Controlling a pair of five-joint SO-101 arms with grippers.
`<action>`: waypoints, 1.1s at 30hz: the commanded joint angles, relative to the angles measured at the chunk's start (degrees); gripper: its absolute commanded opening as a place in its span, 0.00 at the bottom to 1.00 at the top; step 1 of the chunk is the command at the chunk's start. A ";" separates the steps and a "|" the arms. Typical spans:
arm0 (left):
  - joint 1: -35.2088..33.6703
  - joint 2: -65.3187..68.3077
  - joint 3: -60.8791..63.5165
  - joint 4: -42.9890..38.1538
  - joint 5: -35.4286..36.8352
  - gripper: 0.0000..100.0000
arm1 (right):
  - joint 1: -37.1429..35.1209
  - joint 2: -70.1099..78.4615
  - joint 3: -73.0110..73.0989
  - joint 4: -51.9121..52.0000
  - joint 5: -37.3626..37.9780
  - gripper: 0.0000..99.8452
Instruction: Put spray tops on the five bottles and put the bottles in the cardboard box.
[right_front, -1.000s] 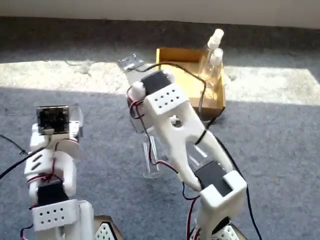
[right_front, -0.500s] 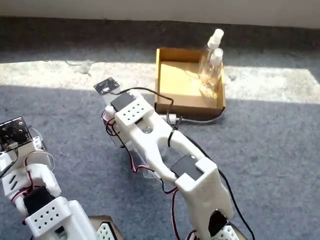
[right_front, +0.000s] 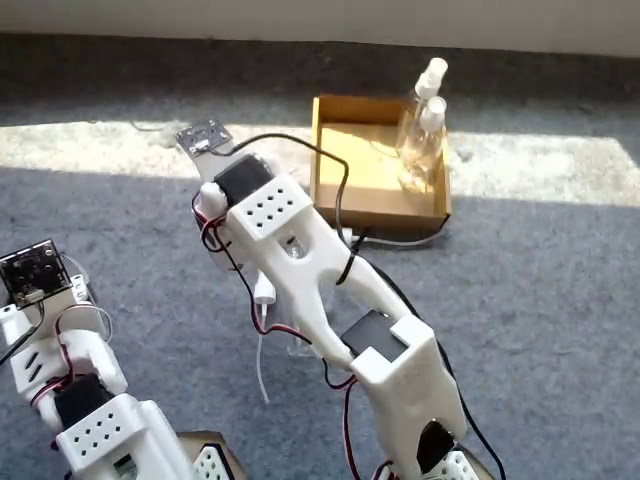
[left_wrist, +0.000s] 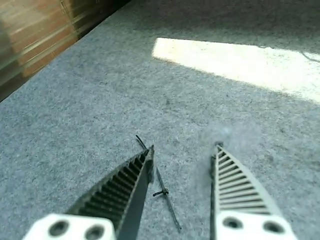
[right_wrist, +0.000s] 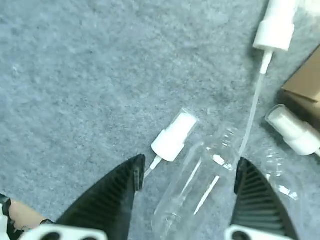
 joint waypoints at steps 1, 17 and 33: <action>1.36 -0.84 -1.01 -0.79 -1.76 0.18 | 2.95 -2.68 -7.34 3.56 2.99 0.25; 18.95 -0.75 -15.25 38.68 -6.77 0.18 | 21.32 -44.26 48.57 -4.70 37.98 0.25; 24.48 -0.75 -6.90 36.31 -6.86 0.18 | 21.41 -51.21 74.77 -32.22 37.36 0.25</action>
